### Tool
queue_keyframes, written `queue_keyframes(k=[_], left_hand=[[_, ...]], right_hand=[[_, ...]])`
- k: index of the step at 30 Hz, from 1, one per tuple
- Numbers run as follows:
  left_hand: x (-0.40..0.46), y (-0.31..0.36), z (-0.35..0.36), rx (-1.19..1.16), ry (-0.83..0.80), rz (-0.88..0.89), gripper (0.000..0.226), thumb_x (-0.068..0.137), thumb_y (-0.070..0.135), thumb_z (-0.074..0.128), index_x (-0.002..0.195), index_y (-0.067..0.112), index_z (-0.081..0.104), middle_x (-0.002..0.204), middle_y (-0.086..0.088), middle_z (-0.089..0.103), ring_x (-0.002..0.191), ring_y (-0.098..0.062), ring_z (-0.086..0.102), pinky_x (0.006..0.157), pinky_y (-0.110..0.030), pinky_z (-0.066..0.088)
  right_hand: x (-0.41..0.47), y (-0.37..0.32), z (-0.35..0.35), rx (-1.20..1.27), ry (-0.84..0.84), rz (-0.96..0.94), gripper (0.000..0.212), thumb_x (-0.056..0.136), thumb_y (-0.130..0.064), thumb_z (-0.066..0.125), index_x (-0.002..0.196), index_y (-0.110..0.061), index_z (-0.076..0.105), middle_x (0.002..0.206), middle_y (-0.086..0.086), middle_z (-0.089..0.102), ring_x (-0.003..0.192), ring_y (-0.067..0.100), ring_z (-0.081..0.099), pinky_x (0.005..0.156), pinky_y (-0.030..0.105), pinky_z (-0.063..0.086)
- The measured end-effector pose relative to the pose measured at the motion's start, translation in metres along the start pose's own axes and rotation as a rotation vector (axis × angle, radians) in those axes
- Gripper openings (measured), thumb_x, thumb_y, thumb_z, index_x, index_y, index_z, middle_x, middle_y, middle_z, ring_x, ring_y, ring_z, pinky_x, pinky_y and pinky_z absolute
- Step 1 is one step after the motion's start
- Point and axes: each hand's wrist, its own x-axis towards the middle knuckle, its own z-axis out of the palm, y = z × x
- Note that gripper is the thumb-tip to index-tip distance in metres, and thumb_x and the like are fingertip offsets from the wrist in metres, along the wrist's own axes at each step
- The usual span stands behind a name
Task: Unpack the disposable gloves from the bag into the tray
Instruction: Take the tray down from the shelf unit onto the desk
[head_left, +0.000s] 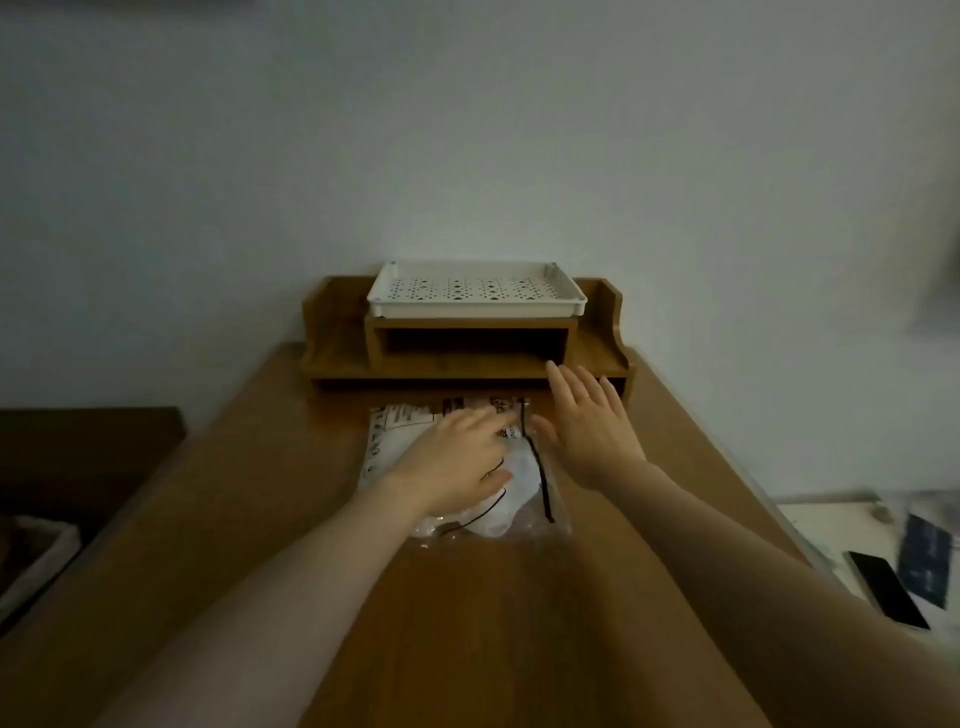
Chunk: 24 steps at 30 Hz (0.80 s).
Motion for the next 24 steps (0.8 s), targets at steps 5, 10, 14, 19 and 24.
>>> queue_keyframes(k=[5, 10, 14, 19, 24], left_hand=[[0.039, 0.015, 0.031, 0.205, -0.199, 0.061, 0.086, 0.084, 0.076, 0.026, 0.150, 0.023, 0.017, 0.159, -0.004, 0.002, 0.145, -0.034, -0.007, 0.116, -0.048, -0.003], [0.054, -0.024, 0.041, 0.189, -0.205, -0.037, 0.098, 0.075, 0.084, 0.030, 0.151, 0.026, 0.009, 0.160, -0.003, 0.004, 0.145, -0.032, -0.002, 0.117, -0.046, 0.002], [0.054, -0.065, 0.048, 0.186, -0.206, -0.144, 0.094, 0.076, 0.083, 0.030, 0.150, 0.027, 0.013, 0.159, -0.003, 0.007, 0.145, -0.030, 0.003, 0.116, -0.045, 0.005], [0.047, -0.093, 0.054, 0.170, -0.219, -0.216, 0.092, 0.077, 0.082, 0.030, 0.151, 0.029, 0.012, 0.159, -0.003, 0.007, 0.146, -0.030, 0.003, 0.116, -0.044, 0.005], [0.038, -0.103, 0.054, 0.166, -0.237, -0.252, 0.090, 0.078, 0.081, 0.030, 0.150, 0.031, 0.013, 0.159, -0.002, 0.011, 0.145, -0.030, 0.010, 0.116, -0.043, 0.006]], right_hand=[[0.044, -0.004, -0.008, 0.020, 0.092, -0.053, 0.064, 0.101, -0.029, 0.038, 0.152, -0.015, 0.003, 0.160, 0.003, 0.011, 0.147, 0.020, 0.005, 0.119, 0.036, 0.003], [0.105, -0.004, -0.011, -0.046, 0.076, -0.051, 0.061, 0.101, -0.019, 0.035, 0.153, -0.019, 0.003, 0.161, 0.003, 0.002, 0.147, 0.022, -0.001, 0.118, 0.039, 0.001], [0.146, -0.006, -0.005, -0.073, 0.016, -0.049, 0.066, 0.098, -0.010, 0.037, 0.153, -0.018, 0.001, 0.161, 0.004, -0.003, 0.147, 0.024, -0.005, 0.117, 0.040, -0.001], [0.174, -0.004, 0.003, -0.081, -0.033, -0.050, 0.070, 0.095, -0.005, 0.038, 0.153, -0.017, 0.000, 0.160, 0.007, 0.004, 0.147, 0.026, 0.000, 0.119, 0.044, 0.000], [0.173, -0.005, 0.004, -0.149, 0.045, -0.116, 0.041, 0.092, -0.006, 0.047, 0.132, -0.013, 0.041, 0.124, 0.011, 0.051, 0.118, 0.031, 0.045, 0.102, 0.042, 0.035]])
